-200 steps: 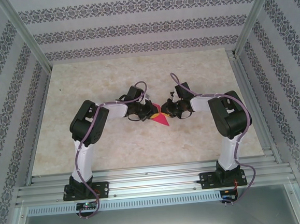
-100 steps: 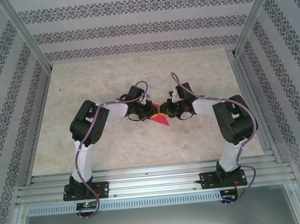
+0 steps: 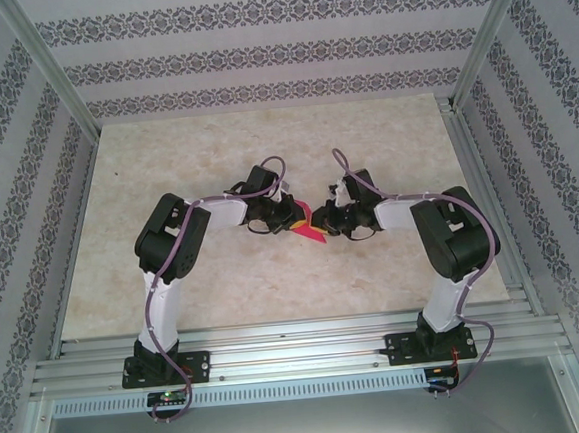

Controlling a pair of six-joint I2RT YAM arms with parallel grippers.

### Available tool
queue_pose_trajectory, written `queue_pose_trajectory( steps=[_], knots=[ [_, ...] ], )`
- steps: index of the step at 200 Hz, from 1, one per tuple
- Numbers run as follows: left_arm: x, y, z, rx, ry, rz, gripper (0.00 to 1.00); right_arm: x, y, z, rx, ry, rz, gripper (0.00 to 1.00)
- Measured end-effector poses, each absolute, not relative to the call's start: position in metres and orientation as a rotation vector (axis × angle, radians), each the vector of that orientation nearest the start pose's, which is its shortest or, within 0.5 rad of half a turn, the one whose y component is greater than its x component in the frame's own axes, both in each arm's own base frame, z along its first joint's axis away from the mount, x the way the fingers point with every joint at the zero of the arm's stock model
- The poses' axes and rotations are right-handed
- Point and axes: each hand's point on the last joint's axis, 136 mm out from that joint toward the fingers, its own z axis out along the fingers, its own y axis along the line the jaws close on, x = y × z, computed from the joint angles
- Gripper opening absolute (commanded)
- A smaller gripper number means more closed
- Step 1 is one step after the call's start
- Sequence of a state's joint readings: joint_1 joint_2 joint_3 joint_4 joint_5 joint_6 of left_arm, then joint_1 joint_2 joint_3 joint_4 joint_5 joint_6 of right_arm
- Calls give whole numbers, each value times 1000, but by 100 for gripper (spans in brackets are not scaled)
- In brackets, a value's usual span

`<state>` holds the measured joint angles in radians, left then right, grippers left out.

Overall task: Fold a paper plane with a square sheet of paper (pick it up from the middle)
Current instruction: Third fold the triangle at the center of the table.

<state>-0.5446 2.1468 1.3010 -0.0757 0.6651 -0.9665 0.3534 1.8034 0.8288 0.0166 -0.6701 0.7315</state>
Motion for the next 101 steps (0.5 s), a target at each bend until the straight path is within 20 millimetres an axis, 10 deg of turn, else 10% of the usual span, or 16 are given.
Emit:
queue_pose_trajectory(
  steps=[101],
  knots=[
    [371, -349, 25, -269, 2810, -1349, 12, 311, 221, 14, 220, 2841, 1019, 16]
  ],
)
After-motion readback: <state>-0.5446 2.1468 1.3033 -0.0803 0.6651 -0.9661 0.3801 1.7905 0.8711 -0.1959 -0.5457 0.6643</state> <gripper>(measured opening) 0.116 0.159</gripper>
